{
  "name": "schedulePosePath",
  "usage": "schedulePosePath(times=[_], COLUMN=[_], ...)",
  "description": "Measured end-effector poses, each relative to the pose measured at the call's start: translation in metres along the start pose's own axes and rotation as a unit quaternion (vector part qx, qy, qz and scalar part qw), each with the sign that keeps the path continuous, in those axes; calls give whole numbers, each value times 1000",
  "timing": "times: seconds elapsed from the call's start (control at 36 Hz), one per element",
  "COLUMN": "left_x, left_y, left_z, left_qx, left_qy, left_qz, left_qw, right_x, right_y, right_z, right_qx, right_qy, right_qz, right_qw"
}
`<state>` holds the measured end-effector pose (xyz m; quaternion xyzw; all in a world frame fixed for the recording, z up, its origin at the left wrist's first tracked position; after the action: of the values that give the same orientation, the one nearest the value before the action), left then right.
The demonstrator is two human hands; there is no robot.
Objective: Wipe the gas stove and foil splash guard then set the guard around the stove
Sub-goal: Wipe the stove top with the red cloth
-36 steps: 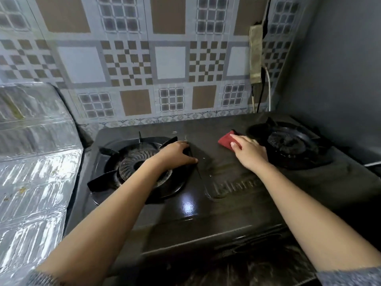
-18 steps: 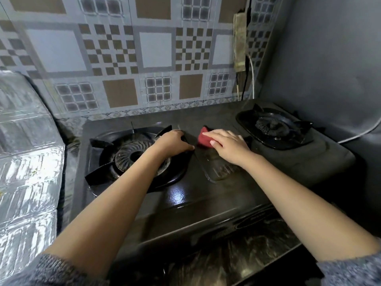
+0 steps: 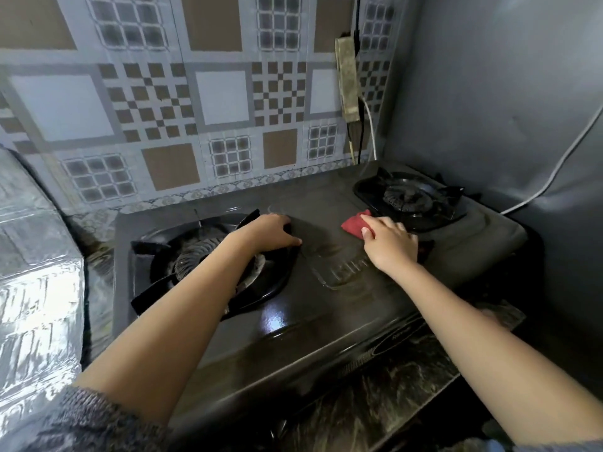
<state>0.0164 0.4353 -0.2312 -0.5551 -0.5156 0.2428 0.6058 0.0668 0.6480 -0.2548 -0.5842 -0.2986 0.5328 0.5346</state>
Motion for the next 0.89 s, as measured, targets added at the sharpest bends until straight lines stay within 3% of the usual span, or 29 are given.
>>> schedulePosePath(times=[0.25, 0.61, 0.89], left_x=[-9, -9, 0], left_y=[-3, -3, -5], left_z=[3, 6, 20], left_qx=[-28, -19, -31], left_qy=[60, 74, 44], left_qz=[8, 16, 27], left_qw=[998, 997, 998], right_x=[-22, -65, -34], right_y=[5, 11, -3], right_z=[-10, -46, -79], right_qx=[-2, -52, -110], right_qy=[14, -116, -241], right_qz=[16, 25, 86], right_qw=[1000, 992, 960])
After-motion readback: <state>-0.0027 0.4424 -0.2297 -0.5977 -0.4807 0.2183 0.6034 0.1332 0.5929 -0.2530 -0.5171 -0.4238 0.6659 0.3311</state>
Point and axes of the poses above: each hand's wrist, its own z-axis towards the middle knuckle, its own y-axis out of the palm, x = y × z, the point moved 5 cm from there along z, towards the middle knuckle, and after that the axes turned 1 degree about z, right-handed, at the moved point
